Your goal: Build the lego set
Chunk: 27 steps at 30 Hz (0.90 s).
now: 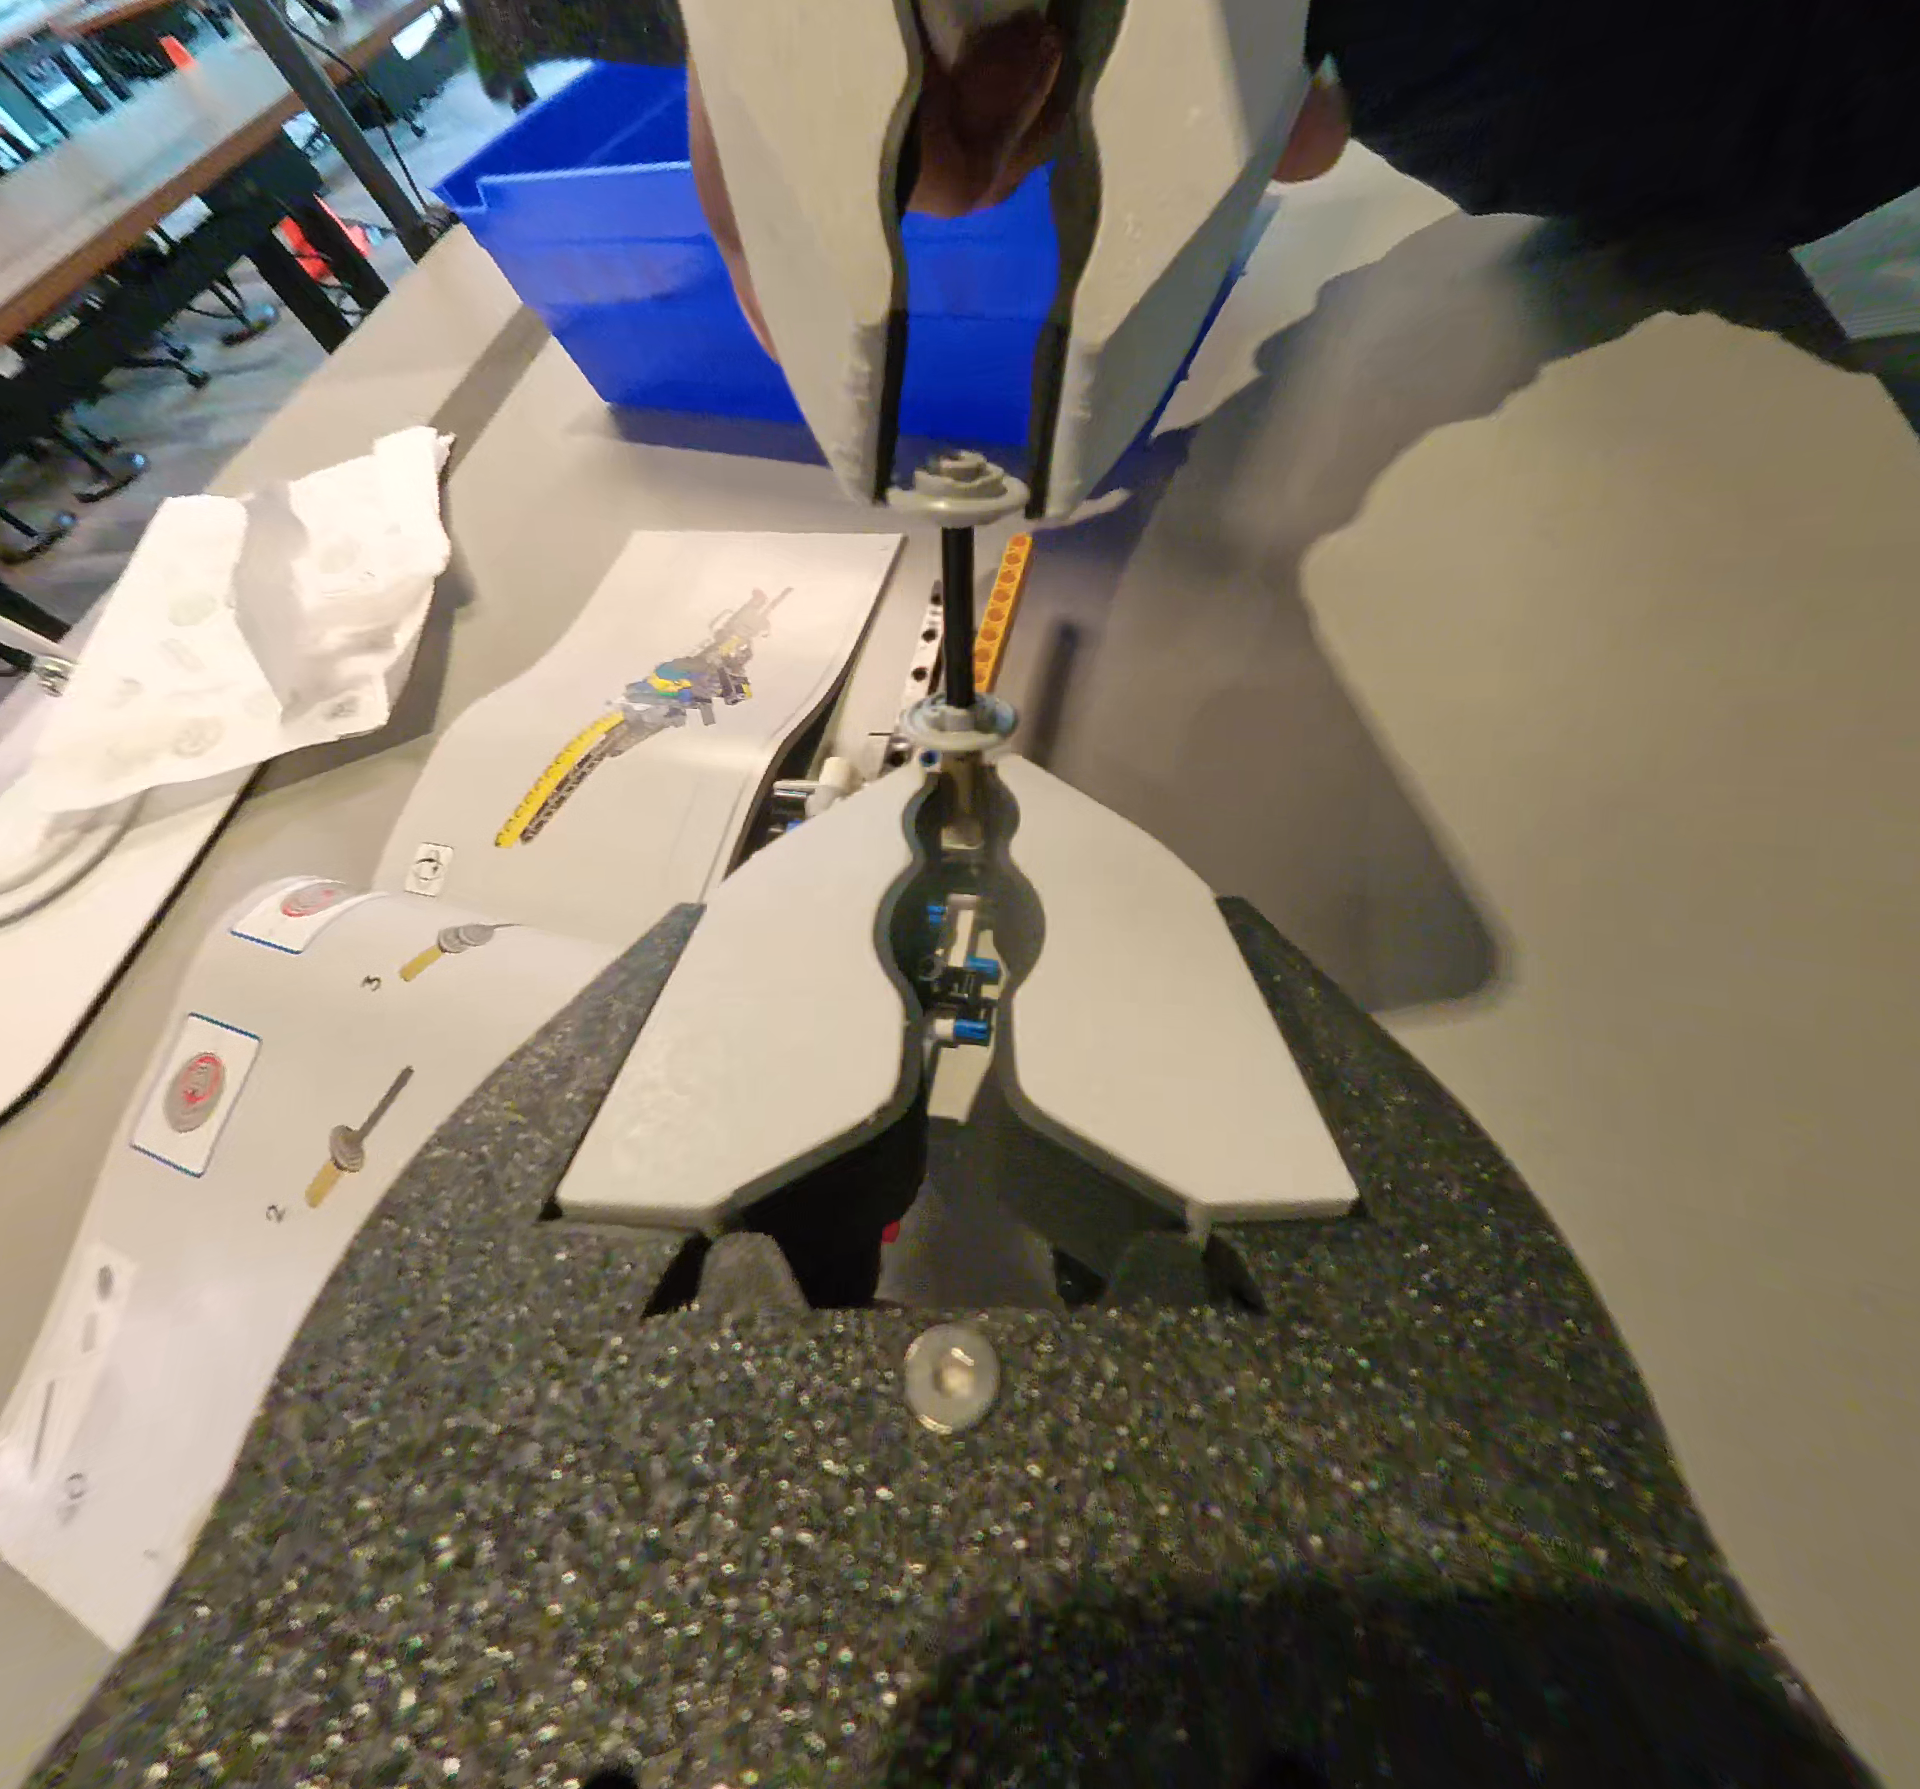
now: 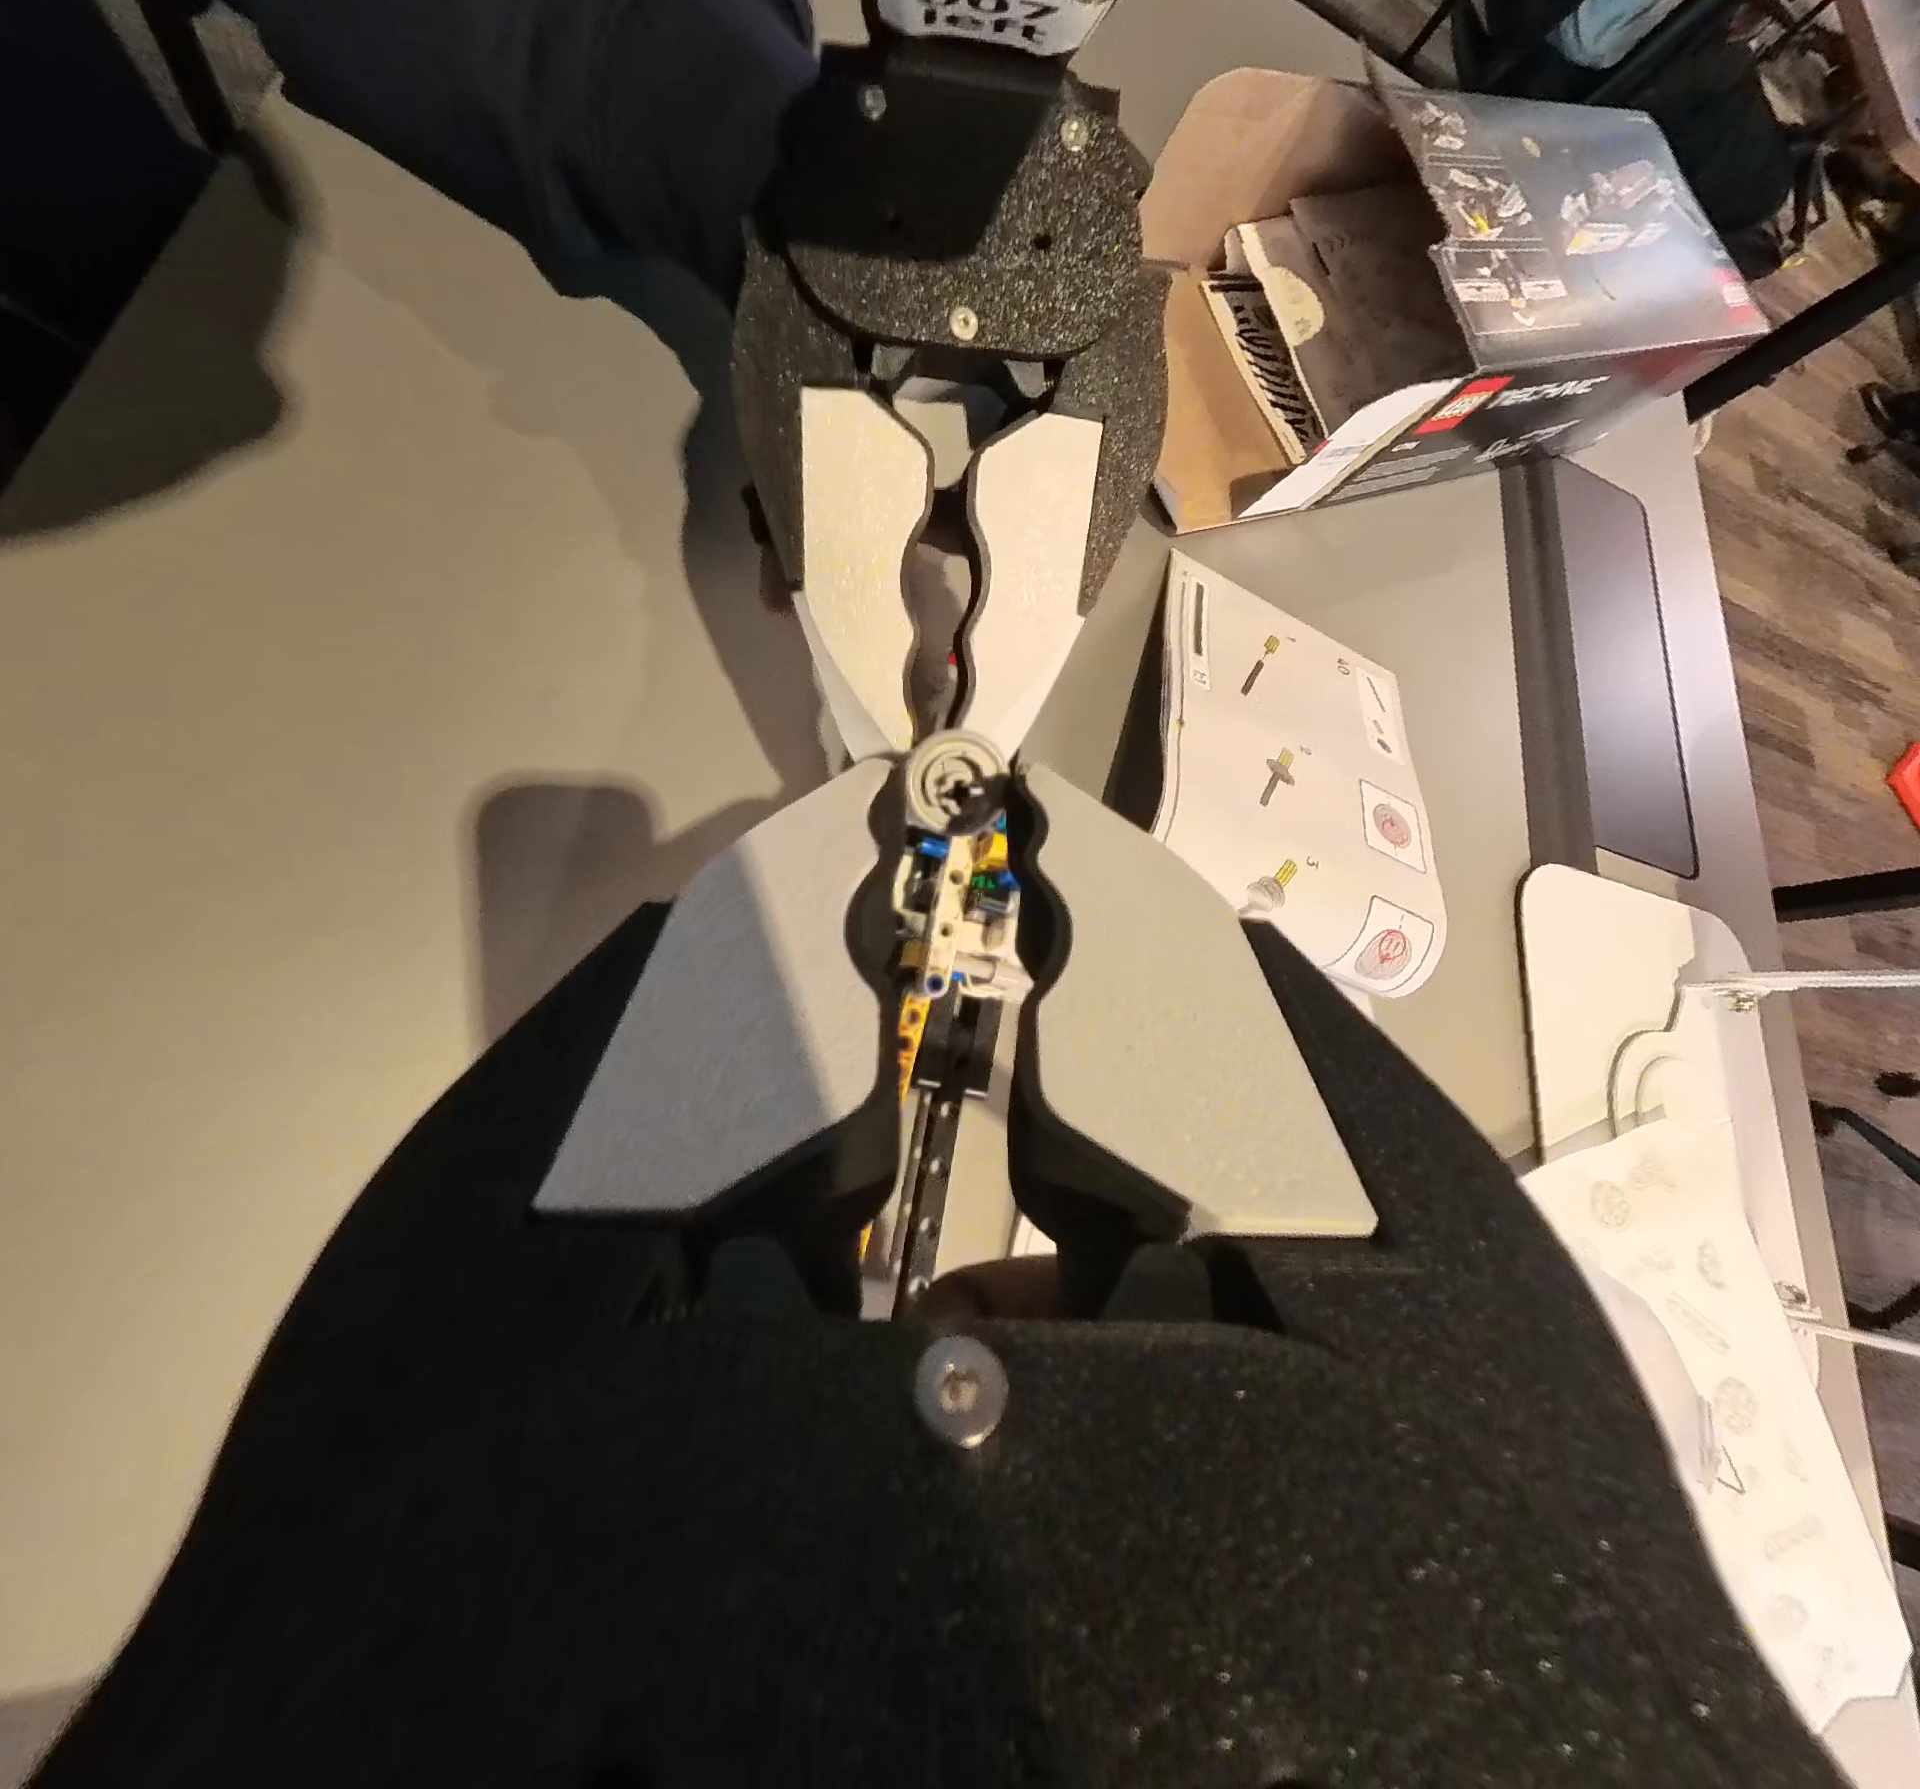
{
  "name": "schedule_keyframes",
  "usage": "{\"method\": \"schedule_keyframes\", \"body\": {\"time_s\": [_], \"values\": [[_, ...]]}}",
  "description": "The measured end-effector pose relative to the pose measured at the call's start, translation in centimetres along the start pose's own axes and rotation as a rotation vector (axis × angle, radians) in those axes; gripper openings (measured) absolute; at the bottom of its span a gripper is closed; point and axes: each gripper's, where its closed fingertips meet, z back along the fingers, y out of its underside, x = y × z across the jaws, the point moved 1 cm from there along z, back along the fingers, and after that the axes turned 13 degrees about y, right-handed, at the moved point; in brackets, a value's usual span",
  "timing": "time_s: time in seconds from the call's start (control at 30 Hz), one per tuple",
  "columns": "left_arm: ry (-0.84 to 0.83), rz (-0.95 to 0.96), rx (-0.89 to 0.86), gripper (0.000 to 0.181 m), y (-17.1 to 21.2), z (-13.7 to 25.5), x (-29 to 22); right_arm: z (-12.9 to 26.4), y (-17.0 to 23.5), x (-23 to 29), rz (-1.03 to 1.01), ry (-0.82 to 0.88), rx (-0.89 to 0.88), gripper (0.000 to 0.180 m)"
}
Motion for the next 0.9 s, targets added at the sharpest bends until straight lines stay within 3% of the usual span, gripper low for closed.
{"method": "schedule_keyframes", "body": {"time_s": [0.53, 0.9], "values": [[0.116, 0.198, 0.173, 0.007, 1.8, -1.1, -1.8, -0.7, 1.6, 1.5, 0.011, -0.089, 0.088, 0.018], [0.149, 0.191, 0.217, 0.007, 2.3, -1.5, -2.5, -0.7, 2.3, 2.5, 0.019, -0.142, 0.134, 0.018]]}}
